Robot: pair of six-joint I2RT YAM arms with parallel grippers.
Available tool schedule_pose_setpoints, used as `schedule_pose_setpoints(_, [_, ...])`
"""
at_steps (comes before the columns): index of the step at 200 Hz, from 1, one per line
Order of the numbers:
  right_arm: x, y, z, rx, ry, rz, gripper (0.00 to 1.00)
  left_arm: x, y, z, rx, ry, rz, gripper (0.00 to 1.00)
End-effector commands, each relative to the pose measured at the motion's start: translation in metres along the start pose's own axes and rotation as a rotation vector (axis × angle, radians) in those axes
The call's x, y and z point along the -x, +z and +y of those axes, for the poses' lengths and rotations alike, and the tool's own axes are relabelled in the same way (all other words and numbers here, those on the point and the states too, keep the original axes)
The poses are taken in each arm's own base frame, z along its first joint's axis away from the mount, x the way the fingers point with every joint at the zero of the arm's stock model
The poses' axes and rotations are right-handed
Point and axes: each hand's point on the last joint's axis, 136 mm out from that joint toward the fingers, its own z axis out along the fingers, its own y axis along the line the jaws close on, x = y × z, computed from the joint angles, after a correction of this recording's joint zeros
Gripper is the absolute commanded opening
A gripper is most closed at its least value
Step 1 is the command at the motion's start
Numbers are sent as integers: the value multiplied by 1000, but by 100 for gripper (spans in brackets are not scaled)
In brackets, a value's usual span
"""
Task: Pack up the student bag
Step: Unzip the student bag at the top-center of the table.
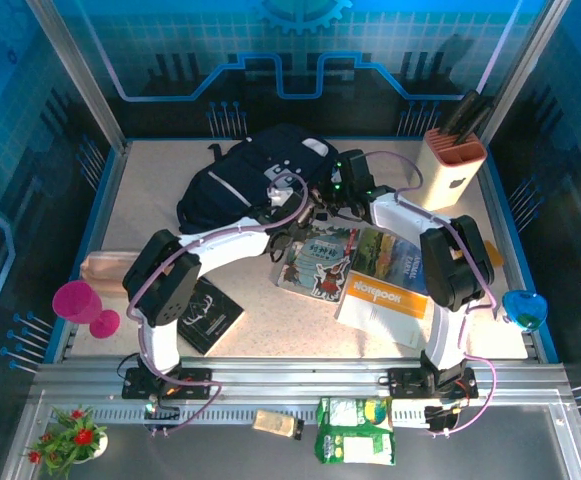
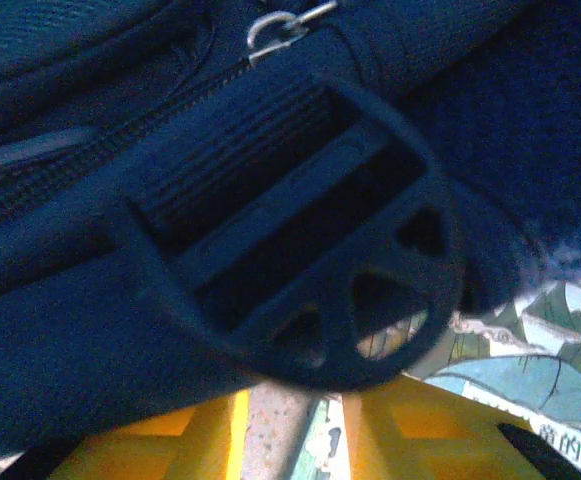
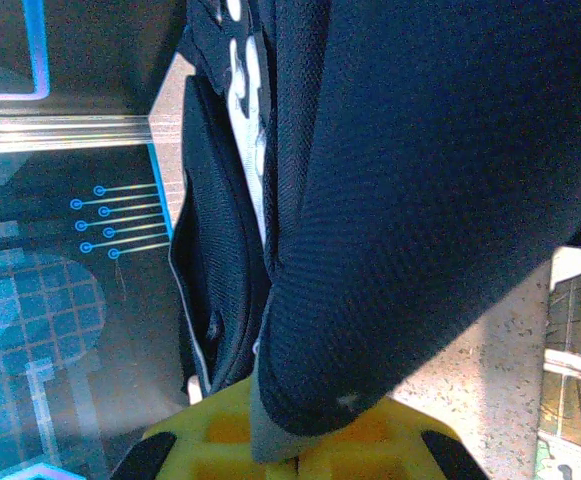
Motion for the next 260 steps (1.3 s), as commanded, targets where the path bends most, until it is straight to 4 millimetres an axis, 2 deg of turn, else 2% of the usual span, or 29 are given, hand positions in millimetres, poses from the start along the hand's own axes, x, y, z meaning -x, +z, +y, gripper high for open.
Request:
schedule_pose_setpoints(1, [-4,-26,57,151,-80,14,2,26,2,-7,7,-12,-95,31])
schedule_pose_setpoints(65, [-8,-24,56,149,-78,27,1,42,2,-4,54,-32,-155,28])
schedule_pose_setpoints(112, [-10,-24,57,148,-82,35,0,47,1,-5,63,-28,-164,20])
schedule_pose_setpoints(152, [-10,-26,56,142,-91,29,0,47,3,-4,71,-24,-156,19])
schedule_pose_setpoints(193, [-9,-27,53,131,-92,19,0,48,3,-2,73,-26,-147,8])
schedule_pose_setpoints(226, [-1,-27,48,101,-103,-8,0,41,-2,5,61,-28,-109,2])
schedule_pose_setpoints(251, [10,-27,39,65,-113,-39,0,23,-9,5,-52,15,47,4])
schedule_pose_setpoints(260, [14,-27,34,47,-115,-50,0,16,-14,12,-62,23,104,4])
